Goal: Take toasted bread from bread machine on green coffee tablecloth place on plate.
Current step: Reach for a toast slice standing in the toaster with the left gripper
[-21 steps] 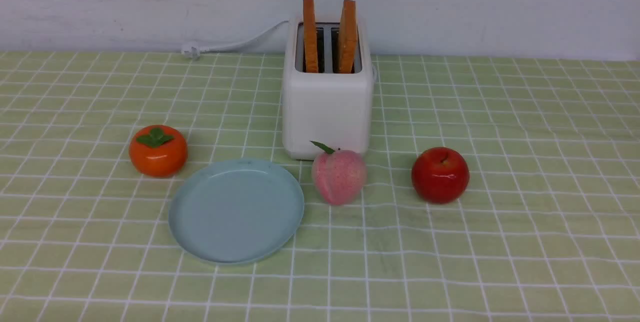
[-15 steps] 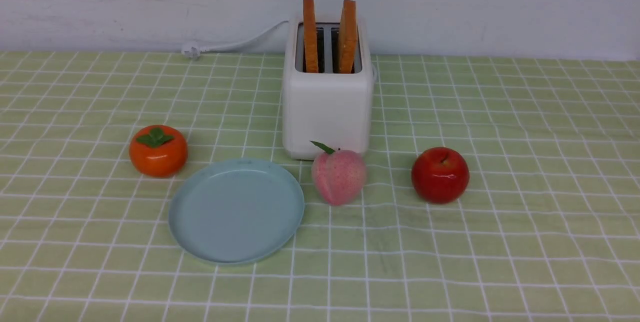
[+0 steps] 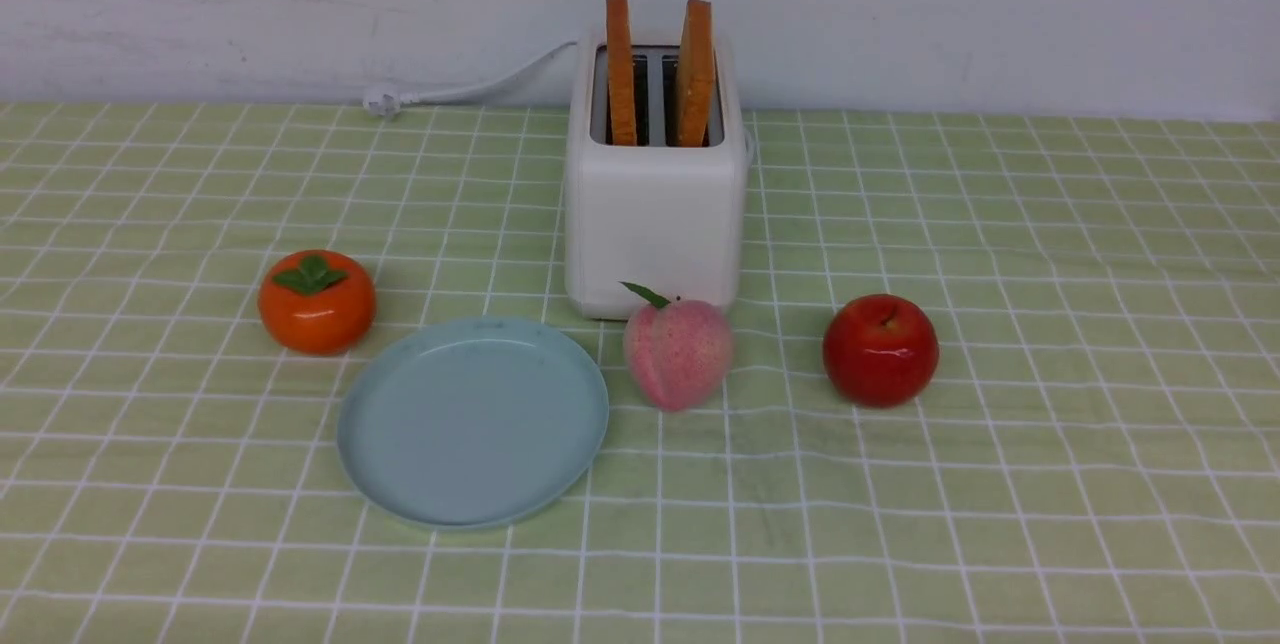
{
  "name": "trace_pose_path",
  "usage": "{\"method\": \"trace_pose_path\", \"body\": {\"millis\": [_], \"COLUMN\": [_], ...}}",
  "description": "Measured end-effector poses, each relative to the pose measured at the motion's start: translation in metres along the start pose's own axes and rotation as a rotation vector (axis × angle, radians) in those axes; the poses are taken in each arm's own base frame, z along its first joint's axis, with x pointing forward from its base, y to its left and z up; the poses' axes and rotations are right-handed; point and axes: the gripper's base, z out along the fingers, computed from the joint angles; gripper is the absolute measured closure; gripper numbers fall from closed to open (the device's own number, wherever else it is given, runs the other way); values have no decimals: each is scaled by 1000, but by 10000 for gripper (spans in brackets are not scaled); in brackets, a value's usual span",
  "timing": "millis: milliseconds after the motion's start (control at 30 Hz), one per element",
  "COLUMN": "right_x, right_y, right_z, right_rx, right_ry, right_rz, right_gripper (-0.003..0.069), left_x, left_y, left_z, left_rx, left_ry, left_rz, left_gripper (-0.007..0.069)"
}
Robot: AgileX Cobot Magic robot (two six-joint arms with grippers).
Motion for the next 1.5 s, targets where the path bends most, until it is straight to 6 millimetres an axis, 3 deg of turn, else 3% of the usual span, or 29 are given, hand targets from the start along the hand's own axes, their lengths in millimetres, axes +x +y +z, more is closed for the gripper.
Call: {"method": "trace_pose_path", "body": {"millis": [167, 333, 400, 567, 700, 767, 900, 1000, 1133, 1333, 1500], "right_x": [0, 0, 0, -2, -2, -2, -2, -2, -3, -14, -25], "right_y": [0, 0, 0, -5, -7, -7, -5, -2, 5, 6, 1], "right_z": [0, 0, 0, 0, 0, 0, 0, 1, 1, 0, -3], "right_rx": [0, 0, 1, 57, 81, 84, 63, 16, -60, -114, -114], "right_ry": [0, 0, 0, -14, -21, -22, -31, -41, -53, -153, -274], "right_rz": [0, 0, -4, -216, -301, -315, -215, -14, 301, 554, 666], "right_gripper": [419, 419, 419, 419, 419, 419, 419, 419, 419, 419, 442], "left_x": [-1, -13, -23, -38, -42, -45, -74, -94, -112, -133, -158], "left_y": [0, -1, -2, 1, 4, 1, -18, -24, -24, -23, -43], "left_z": [0, -1, -3, -8, -11, -12, -27, -26, -5, 31, 52], "left_rx": [0, 17, 55, 137, 155, 172, 215, 192, 128, 51, 137], "left_ry": [-10, -146, -254, -422, -468, -444, -348, -295, -220, -138, -86], "left_rz": [1, -57, -221, -680, -814, -809, -568, -441, -385, -329, -233], "left_gripper": [386, 386, 386, 386, 401, 438, 635, 638, 638, 638, 638]}}
